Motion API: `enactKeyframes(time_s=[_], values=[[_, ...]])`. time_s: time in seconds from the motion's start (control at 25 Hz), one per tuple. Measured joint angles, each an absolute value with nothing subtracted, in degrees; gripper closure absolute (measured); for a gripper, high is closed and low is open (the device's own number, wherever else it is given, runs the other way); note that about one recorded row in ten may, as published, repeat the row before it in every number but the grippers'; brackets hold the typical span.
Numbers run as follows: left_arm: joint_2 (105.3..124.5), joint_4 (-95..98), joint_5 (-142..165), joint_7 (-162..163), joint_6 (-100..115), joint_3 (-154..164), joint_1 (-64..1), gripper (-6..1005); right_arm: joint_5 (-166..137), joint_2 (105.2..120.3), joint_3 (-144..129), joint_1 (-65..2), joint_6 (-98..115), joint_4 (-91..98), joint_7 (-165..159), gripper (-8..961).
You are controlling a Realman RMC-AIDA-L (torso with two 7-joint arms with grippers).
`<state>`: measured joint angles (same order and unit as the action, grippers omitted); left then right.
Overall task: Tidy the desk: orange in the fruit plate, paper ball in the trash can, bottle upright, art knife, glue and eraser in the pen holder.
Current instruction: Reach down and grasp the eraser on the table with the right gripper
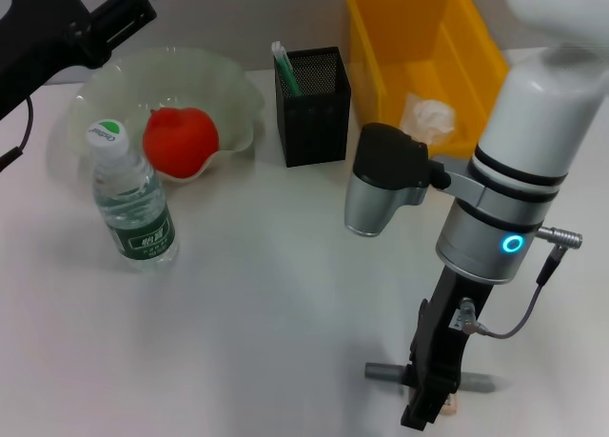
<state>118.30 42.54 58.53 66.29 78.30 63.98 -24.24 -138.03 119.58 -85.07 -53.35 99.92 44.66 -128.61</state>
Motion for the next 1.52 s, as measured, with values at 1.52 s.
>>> enactKeyframes(time_s=[1.52], values=[[118.30,42.5,58.9,66.1,78.3,64.0,-24.3,274,-135.4,119.62,-85.5,-53.1,100.2,44.5,-130.5,421]])
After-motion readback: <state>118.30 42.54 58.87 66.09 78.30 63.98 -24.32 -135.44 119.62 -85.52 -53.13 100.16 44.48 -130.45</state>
